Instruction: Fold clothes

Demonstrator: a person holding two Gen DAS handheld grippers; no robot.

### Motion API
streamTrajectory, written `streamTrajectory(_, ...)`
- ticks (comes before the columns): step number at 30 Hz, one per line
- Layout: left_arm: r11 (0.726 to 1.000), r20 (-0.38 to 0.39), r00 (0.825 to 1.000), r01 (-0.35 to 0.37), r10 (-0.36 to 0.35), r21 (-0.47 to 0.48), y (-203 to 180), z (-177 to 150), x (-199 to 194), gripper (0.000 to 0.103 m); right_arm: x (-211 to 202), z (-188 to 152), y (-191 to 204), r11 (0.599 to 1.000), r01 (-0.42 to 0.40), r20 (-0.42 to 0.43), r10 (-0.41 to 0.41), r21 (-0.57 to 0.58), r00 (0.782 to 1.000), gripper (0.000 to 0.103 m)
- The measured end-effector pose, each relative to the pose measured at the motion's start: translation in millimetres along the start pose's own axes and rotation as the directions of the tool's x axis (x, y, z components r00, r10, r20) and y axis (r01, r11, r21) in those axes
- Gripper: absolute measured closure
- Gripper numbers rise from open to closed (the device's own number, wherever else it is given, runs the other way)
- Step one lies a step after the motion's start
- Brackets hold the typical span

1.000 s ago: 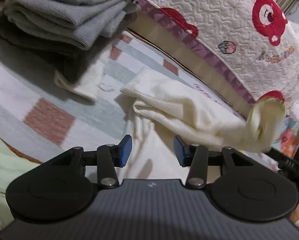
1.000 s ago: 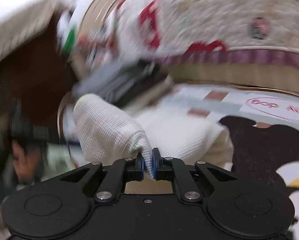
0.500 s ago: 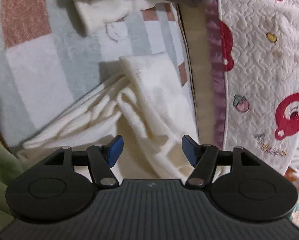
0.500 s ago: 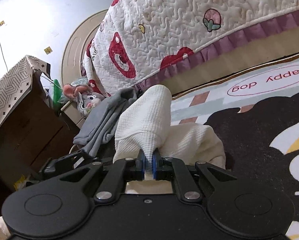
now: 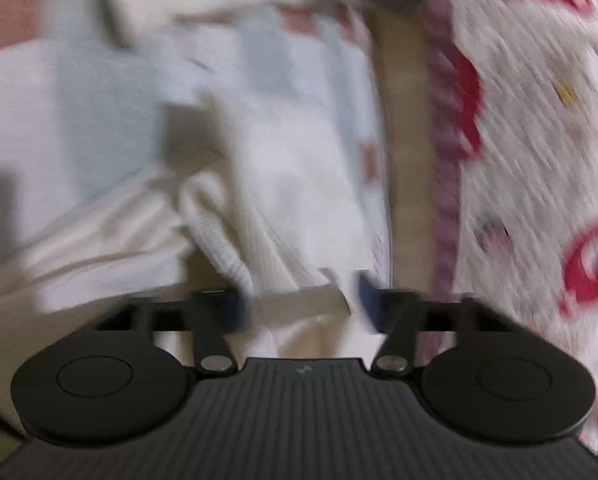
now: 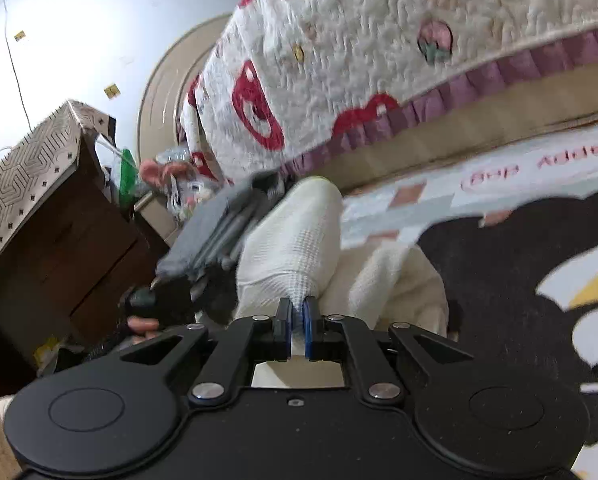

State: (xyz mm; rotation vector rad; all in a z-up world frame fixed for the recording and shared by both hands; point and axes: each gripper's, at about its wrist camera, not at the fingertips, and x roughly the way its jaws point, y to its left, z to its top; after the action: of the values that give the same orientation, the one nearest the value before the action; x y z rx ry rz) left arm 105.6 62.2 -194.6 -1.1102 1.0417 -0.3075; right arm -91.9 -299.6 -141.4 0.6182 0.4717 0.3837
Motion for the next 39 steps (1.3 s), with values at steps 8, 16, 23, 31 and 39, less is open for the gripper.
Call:
streamTrajectory(8,0.812,0.102,0.993,-0.102,0.052,0.575,-71,-39,-45,0.095,-13,5,-14,0.994,-0.047,-0.004,0.048,0.100,0.999,0.095)
streamTrajectory(16,0.734,0.059,0.946,-0.286,0.318,0.616,-29,-64,-62,0.095,-3,-5,12,0.995,-0.078,-0.297,0.092,0.058,0.951,0.091)
streamTrajectory(23,0.755,0.045,0.948,-0.279,0.315,0.593,-10,-68,-69,0.095,-8,-9,-41,0.924,0.030,-0.229,0.063,0.381,0.971,0.054)
streamTrajectory(31,0.711,0.055,0.933,-0.309,0.356,0.632,-7,-81,-65,0.092,34,-9,-86,0.759,-0.045,-0.123,0.163,0.650,0.979,0.044)
streamTrajectory(39,0.629,0.097,0.931,-0.311,0.351,0.712,-20,-84,-96,0.072,48,-3,-75,0.806,0.016,-0.183,0.116,0.592,0.976,0.043)
